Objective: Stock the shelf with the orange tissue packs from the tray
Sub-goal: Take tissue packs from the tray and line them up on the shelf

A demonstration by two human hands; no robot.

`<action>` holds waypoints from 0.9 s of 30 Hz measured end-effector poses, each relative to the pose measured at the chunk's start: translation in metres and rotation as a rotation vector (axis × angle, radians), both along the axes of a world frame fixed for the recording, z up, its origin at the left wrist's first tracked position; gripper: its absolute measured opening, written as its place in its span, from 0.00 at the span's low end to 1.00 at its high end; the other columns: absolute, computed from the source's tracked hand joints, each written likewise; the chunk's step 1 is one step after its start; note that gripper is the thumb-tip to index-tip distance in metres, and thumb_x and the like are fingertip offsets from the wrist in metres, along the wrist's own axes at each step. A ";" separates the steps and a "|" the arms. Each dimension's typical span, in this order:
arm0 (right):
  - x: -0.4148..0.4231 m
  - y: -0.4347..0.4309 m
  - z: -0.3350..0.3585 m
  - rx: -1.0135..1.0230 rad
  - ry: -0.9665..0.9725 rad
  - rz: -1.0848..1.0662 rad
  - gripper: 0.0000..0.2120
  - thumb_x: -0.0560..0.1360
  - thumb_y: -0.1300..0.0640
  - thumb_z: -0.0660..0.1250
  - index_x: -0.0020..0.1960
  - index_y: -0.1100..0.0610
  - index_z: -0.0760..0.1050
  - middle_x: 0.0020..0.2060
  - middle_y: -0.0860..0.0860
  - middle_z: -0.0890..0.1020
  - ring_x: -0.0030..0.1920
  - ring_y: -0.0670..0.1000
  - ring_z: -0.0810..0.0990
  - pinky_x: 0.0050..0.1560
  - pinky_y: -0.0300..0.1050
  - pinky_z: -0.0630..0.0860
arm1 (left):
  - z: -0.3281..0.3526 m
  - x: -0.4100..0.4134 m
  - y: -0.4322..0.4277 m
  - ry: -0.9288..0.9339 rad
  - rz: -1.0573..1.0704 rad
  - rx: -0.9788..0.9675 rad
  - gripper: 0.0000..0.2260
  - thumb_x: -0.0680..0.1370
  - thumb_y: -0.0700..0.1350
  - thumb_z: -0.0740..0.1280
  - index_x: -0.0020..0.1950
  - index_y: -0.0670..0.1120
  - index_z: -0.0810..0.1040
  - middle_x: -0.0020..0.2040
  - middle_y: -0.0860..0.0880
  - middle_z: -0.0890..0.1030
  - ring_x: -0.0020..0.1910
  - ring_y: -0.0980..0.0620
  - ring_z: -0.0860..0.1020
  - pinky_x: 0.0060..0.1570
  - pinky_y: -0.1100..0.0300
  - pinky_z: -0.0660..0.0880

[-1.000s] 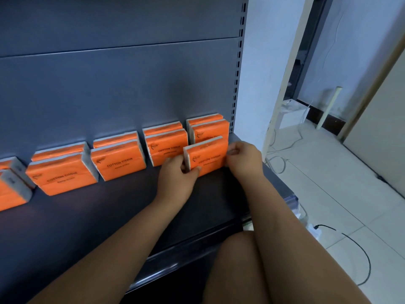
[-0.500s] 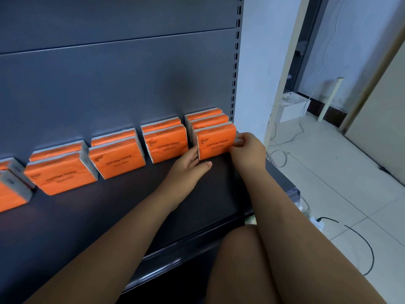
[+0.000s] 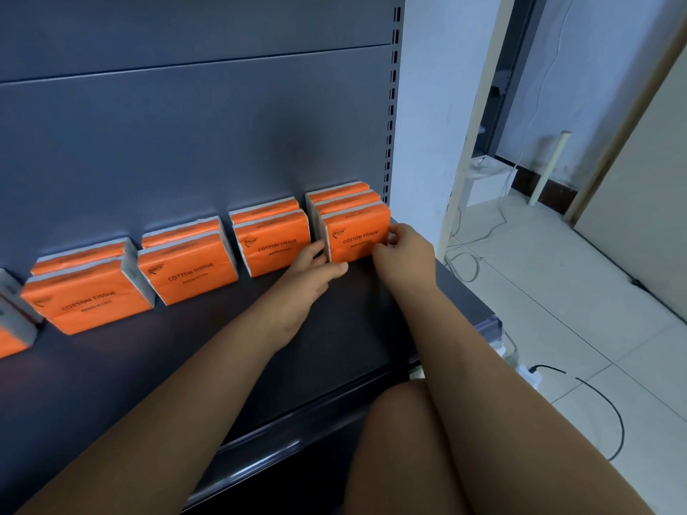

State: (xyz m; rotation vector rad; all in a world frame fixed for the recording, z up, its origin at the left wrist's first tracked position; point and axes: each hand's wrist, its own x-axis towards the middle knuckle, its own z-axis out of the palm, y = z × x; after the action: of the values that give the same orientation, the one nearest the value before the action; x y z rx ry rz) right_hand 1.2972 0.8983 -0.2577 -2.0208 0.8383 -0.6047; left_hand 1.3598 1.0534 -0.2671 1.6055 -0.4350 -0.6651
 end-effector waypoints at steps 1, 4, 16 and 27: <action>-0.002 0.003 0.001 -0.001 0.010 -0.016 0.16 0.76 0.62 0.64 0.62 0.65 0.76 0.50 0.57 0.82 0.56 0.60 0.80 0.50 0.53 0.77 | 0.000 -0.002 0.000 0.013 0.042 -0.007 0.31 0.81 0.47 0.71 0.81 0.52 0.63 0.71 0.55 0.74 0.70 0.57 0.72 0.76 0.52 0.66; -0.006 0.008 0.005 -0.019 0.063 -0.064 0.15 0.76 0.61 0.63 0.61 0.65 0.76 0.57 0.60 0.81 0.56 0.62 0.80 0.52 0.56 0.77 | 0.000 -0.007 0.003 -0.029 0.186 0.049 0.28 0.80 0.50 0.71 0.79 0.50 0.69 0.66 0.56 0.78 0.67 0.56 0.75 0.73 0.53 0.71; -0.021 0.114 0.024 -0.467 -0.296 0.302 0.27 0.81 0.48 0.61 0.76 0.60 0.69 0.73 0.57 0.73 0.75 0.56 0.69 0.74 0.49 0.66 | 0.039 -0.053 0.100 -0.913 0.446 0.461 0.19 0.84 0.61 0.50 0.48 0.53 0.75 0.45 0.53 0.80 0.48 0.48 0.78 0.52 0.45 0.75; -0.046 0.270 0.061 -0.512 -0.262 0.804 0.32 0.84 0.41 0.56 0.82 0.57 0.59 0.82 0.52 0.61 0.82 0.50 0.55 0.81 0.49 0.54 | 0.052 -0.135 0.309 -1.027 0.818 1.139 0.35 0.81 0.66 0.49 0.82 0.46 0.65 0.80 0.44 0.68 0.80 0.42 0.63 0.79 0.40 0.56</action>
State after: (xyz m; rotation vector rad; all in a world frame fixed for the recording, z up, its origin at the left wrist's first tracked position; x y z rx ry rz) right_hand 1.2508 1.1685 -0.1963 -2.4130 -0.3404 -0.6169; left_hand 1.2248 1.3626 -0.2151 2.8953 -0.0233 0.7769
